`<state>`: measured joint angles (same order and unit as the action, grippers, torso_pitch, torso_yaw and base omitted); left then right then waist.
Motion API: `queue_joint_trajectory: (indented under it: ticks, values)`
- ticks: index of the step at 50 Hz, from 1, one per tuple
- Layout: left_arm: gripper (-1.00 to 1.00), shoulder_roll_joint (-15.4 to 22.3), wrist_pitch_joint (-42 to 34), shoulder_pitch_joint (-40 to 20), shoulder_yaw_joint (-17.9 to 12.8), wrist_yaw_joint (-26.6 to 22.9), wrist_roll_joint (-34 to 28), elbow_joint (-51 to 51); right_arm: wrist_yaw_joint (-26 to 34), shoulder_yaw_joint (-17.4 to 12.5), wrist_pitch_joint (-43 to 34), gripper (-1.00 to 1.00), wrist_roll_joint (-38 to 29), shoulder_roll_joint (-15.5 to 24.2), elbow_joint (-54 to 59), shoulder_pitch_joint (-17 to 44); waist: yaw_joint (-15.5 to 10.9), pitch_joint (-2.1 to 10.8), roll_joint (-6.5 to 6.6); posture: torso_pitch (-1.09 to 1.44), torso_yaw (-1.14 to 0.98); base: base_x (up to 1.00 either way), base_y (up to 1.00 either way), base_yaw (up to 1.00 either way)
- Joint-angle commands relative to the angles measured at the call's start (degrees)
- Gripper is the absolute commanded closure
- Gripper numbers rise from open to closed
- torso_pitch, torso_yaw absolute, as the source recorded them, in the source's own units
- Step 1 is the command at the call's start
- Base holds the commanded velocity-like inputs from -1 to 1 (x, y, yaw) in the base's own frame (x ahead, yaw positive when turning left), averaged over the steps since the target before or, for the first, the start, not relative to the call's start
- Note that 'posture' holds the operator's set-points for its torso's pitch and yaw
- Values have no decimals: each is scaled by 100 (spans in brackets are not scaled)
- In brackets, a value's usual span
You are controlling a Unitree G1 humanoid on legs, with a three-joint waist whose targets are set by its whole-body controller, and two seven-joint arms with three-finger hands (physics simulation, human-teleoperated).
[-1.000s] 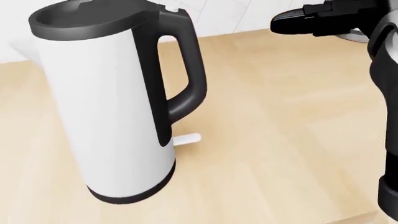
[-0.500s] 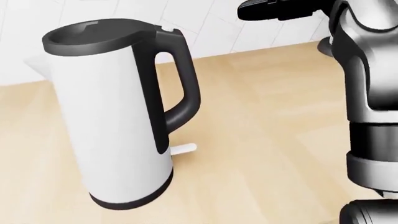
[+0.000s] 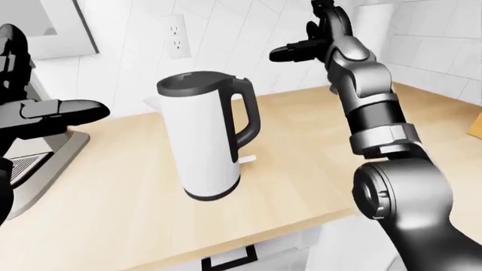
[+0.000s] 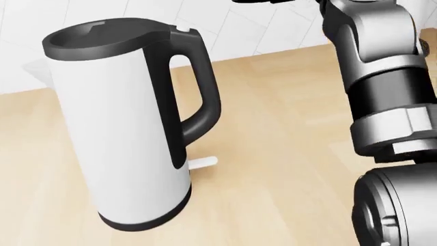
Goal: Press the button to open the lid of the electric kettle.
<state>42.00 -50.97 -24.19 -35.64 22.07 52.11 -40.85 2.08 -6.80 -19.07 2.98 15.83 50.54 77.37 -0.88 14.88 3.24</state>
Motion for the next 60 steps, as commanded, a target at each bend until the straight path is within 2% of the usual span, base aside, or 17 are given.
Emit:
queue_joint_trajectory:
  ticks: [1,6,18,40,52,60]
  values:
    - [-100,114,136,-125,-82,17,-5,-34,-31,55,408,-100,-75,23,88,347,1,64,16,-40,0,0,0,0]
    - [-100,136,137,-134,-85,44,38,-30,-17,-31,502,-100,24,-80,561,671,5,64,31,-40,0,0,0,0]
    - [-100,115,193,-80,-64,19,-2,-23,-1,-11,887,-100,37,-275,1555,1271,19,45,72,-40,0,0,0,0]
    - [-100,120,166,-82,-99,25,14,-39,-132,-1,1154,-100,-389,-537,2084,1430,10,28,113,-40,0,0,0,0]
    - [-100,150,178,-67,-130,56,74,-34,-61,-198,996,-100,-209,-675,2177,1500,1,37,119,-40,0,0,0,0]
    - [-100,150,184,-50,-133,76,102,-46,-44,-172,910,-100,-101,-751,2130,1564,-2,41,121,-40,0,0,0,0]
